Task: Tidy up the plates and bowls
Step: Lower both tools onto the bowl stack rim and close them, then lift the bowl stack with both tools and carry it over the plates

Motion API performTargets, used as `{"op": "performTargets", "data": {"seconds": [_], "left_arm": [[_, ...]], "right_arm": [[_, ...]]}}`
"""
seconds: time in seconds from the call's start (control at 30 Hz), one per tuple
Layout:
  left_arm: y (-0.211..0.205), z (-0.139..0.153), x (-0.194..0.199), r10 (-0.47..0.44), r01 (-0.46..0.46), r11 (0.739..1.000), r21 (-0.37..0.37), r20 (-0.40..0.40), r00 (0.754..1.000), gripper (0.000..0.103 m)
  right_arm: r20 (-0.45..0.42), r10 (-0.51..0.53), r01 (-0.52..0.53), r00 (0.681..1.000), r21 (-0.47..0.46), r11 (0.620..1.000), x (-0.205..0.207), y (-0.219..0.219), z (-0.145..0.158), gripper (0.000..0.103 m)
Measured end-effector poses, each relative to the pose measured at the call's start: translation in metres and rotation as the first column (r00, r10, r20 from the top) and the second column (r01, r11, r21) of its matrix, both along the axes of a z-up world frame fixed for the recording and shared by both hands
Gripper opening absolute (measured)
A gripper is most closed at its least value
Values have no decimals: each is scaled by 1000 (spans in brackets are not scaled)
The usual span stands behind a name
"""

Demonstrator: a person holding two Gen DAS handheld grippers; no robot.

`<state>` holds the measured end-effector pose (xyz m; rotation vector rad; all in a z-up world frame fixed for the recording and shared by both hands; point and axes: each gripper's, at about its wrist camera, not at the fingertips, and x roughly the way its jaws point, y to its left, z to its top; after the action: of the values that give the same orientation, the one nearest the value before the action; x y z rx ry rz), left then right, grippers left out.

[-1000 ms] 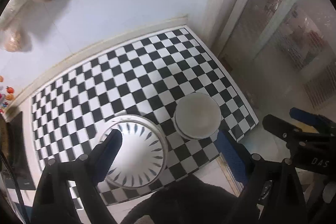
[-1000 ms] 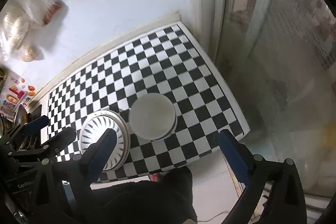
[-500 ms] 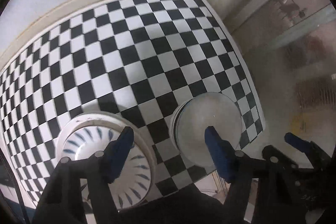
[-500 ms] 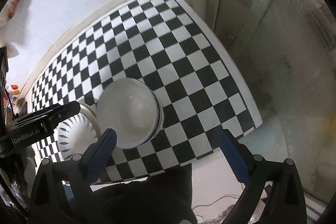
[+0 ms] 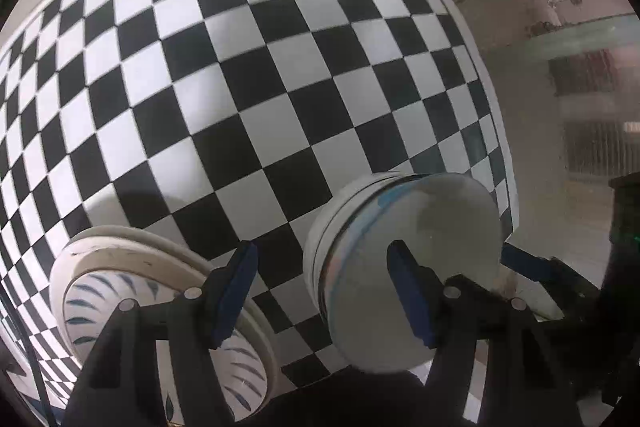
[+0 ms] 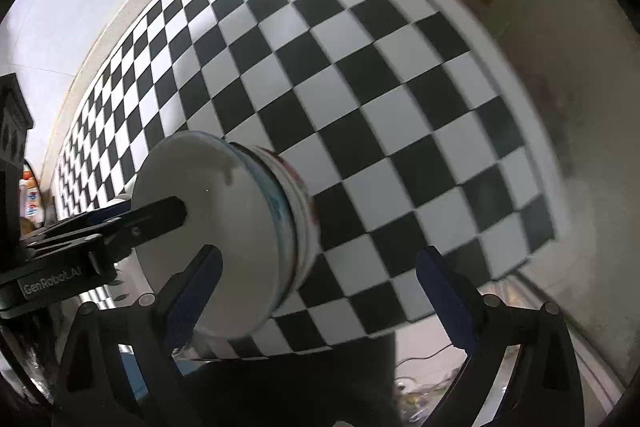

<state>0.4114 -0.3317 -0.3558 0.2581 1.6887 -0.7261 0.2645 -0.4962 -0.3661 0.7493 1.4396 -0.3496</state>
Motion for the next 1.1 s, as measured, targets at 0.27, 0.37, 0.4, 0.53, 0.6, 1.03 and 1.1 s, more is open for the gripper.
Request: {"op": "performTargets", "data": {"seconds": [0.27,0.37,0.4,0.53,0.6,1.03,1.1], "left_arm": [[-6,-30,4,2,-4,1000,-13,-127,992,33],[-7,-35,5,7,-12,999,-31,-158,987,34],[-7,-36,8,15,-22,999,-37,-169,985,34],[-5,-37,13,38,-48,998,-49,-197,980,33],[-5,-33,12,38,-47,998,-47,-172,984,33],[7,-21,10,52,-63,995,-72,-143,988,32],[10,-20,11,65,-76,994,-73,-144,987,32]], "right_arm": [[-18,-20,23,1000,138,990,13,2,-42,85],[-34,-44,49,998,192,980,16,3,-59,71],[-25,-61,65,998,223,973,16,2,-63,69],[-9,-114,111,993,305,946,17,2,-75,64],[-2,-132,126,991,315,941,15,1,-77,61],[62,-145,117,987,333,936,27,-10,-62,48],[69,-132,103,989,328,939,33,-8,-59,48]]}}
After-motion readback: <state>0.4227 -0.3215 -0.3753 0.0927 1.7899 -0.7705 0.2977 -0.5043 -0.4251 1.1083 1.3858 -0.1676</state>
